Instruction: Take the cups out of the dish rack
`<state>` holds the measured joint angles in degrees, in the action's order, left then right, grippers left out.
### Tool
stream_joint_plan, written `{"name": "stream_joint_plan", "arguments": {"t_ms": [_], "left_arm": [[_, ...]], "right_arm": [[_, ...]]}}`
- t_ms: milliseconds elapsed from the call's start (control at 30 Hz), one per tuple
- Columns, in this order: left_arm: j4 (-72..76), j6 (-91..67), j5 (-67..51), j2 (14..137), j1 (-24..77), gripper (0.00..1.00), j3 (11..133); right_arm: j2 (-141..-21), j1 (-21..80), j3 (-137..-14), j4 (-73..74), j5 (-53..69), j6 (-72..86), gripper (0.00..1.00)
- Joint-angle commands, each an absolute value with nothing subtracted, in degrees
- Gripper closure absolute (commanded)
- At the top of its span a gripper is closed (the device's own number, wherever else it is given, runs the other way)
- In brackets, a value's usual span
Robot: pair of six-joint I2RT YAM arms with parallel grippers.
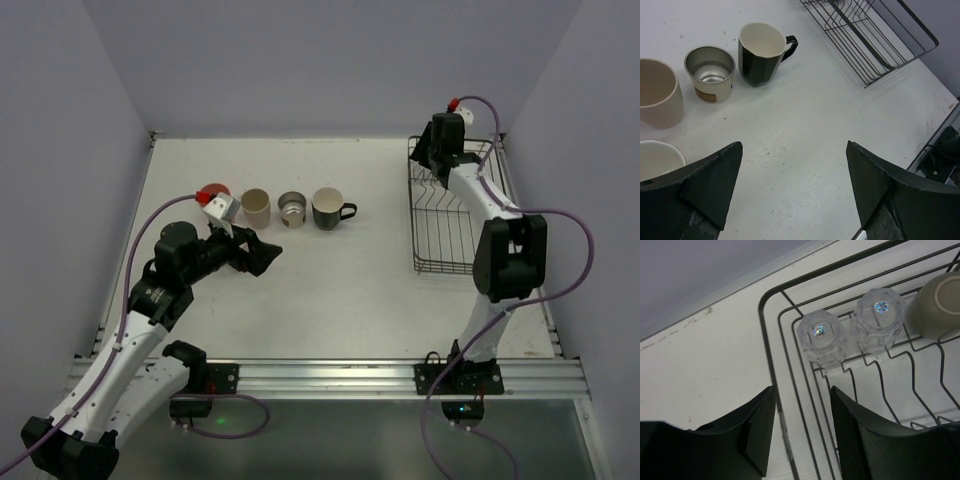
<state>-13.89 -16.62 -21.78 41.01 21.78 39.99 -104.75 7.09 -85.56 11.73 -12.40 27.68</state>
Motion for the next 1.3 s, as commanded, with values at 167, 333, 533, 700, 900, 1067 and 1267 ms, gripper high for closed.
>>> {"name": "stream_joint_plan", "arguments": {"t_ms": [167, 333, 533, 700, 900, 1067, 1267], "left_arm": [[-12.75, -14.06, -22.15, 41.22, 24.61, 0.11, 40.96], [-12.83, -13.89, -21.27, 41.92, 24.61, 0.11, 41.13], [-12.74, -13.97, -21.09, 42.89, 24.0, 0.11, 41.22], [-12.83, -14.06, -21.01, 43.33, 23.55, 0.11, 41.22], [-12.74, -14.06, -21.01, 44.03, 23.2, 0.11, 41.4], [-12.57, -14.06, -21.53, 44.73, 22.85, 0.11, 41.4], [-12.31, -14.59, -21.71, 45.61, 22.5, 0.11, 41.75]], "right_arm": [[-118.02, 4.48, -101.14, 19.86, -18.64, 21.27, 0.38], [-122.69, 4.39, -107.57, 24.78, -15.65, 18.81, 0.33], [-127.96, 4.39, -115.29, 29.09, -15.11, 16.53, 0.3], [-130.87, 4.39, -117.86, 30.76, -15.12, 15.38, 0.31], [-131.31, 4.39, -119.36, 28.31, -14.24, 13.63, 0.46], [-123.61, 4.48, -113.39, 20.15, -14.5, 11.95, 0.72], [-111.38, 5.54, -104.26, 14.43, -12.92, 13.0, 0.75]]}}
